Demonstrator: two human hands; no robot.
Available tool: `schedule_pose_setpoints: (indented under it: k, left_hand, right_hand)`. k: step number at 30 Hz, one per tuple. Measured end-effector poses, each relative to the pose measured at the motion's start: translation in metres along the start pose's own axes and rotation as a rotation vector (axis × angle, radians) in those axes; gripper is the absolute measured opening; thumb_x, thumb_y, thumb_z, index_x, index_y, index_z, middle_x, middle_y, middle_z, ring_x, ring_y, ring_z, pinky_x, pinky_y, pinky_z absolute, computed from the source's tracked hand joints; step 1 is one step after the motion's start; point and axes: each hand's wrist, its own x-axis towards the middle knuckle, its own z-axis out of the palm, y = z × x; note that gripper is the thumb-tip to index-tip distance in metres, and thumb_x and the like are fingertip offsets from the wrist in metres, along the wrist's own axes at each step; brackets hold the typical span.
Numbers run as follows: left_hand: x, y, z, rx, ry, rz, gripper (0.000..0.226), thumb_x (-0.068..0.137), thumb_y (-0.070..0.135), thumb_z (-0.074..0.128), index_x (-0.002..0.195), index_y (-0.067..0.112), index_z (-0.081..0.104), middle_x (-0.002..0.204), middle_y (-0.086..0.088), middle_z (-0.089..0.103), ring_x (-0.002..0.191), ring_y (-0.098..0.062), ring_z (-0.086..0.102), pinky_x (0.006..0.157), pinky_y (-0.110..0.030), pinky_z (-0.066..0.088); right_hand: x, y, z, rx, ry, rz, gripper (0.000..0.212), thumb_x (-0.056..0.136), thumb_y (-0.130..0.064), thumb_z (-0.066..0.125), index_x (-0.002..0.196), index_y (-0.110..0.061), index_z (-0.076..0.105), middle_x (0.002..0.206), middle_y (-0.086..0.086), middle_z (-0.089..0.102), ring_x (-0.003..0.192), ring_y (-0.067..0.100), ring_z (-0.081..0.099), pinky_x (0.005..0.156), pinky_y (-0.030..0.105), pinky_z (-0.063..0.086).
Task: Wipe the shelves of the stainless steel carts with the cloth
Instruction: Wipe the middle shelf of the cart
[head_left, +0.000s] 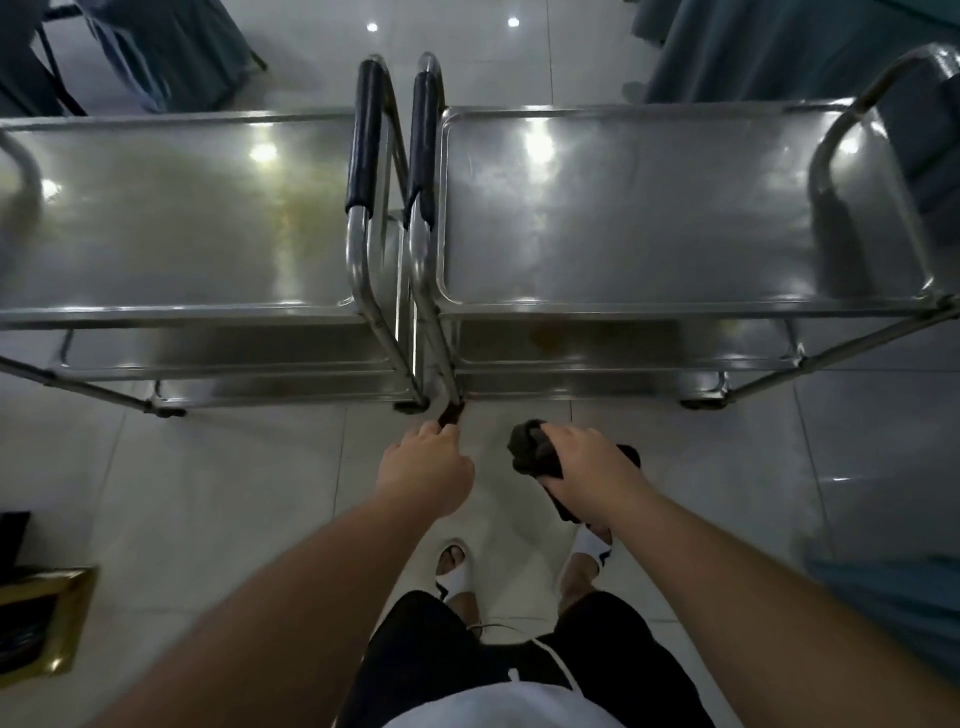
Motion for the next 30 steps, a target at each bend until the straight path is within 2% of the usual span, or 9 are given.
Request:
schedule_pose_setpoints:
  k: [7,13,23,27,30]
  left_hand:
    - [0.015,-0.003,0.015,-0.019,-0.024,-0.047,0.055,0.107,0.041,0.038,0.158,0.02,0.04,0.155,-0.006,0.047,0.137,-0.031,0.048,0.107,-0.045,0.043]
    - [0.038,0.012,0.022,-0.056,-0.016,-0.114,0.054,0.106,0.04,0.04,0.157,0.021,0.042,0.154,-0.007,0.048,0.138,-0.031,0.047,0.107,-0.045,0.043]
    - [0.145,0.005,0.053,-0.227,-0.033,-0.168,0.059,0.104,0.039,0.044,0.159,0.02,0.038,0.158,-0.009,0.044,0.14,-0.033,0.046,0.108,-0.047,0.043]
    - [0.205,-0.019,0.075,-0.313,0.014,-0.23,0.058,0.103,0.038,0.05,0.157,0.02,0.042,0.156,-0.011,0.045,0.138,-0.036,0.047,0.11,-0.045,0.042]
    - [0.247,-0.039,0.089,-0.428,0.102,-0.252,0.055,0.101,0.038,0.055,0.153,0.021,0.049,0.152,-0.012,0.052,0.136,-0.036,0.052,0.112,-0.044,0.045]
  right_hand:
    - [0.018,0.015,-0.002,-0.018,-0.035,-0.037,0.048,0.094,-0.047,0.067,0.134,-0.025,0.052,0.126,0.001,0.063,0.115,0.027,0.057,0.095,0.042,0.051]
    - [0.051,0.036,-0.012,-0.005,-0.044,-0.071,0.062,0.097,-0.046,0.065,0.15,-0.023,0.044,0.139,0.004,0.058,0.125,0.029,0.052,0.104,0.046,0.049]
    - [0.144,0.055,0.031,0.057,-0.015,-0.042,0.057,0.097,-0.038,0.069,0.147,-0.021,0.049,0.137,0.008,0.061,0.123,0.033,0.056,0.099,0.049,0.052]
    - [0.198,0.057,0.064,0.095,0.009,-0.006,0.062,0.1,-0.038,0.064,0.155,-0.023,0.04,0.14,0.011,0.059,0.122,0.036,0.056,0.098,0.048,0.053]
    - [0.243,0.055,0.086,0.118,0.022,-0.008,0.063,0.102,-0.041,0.06,0.158,-0.024,0.036,0.148,0.009,0.052,0.129,0.033,0.053,0.106,0.048,0.048]
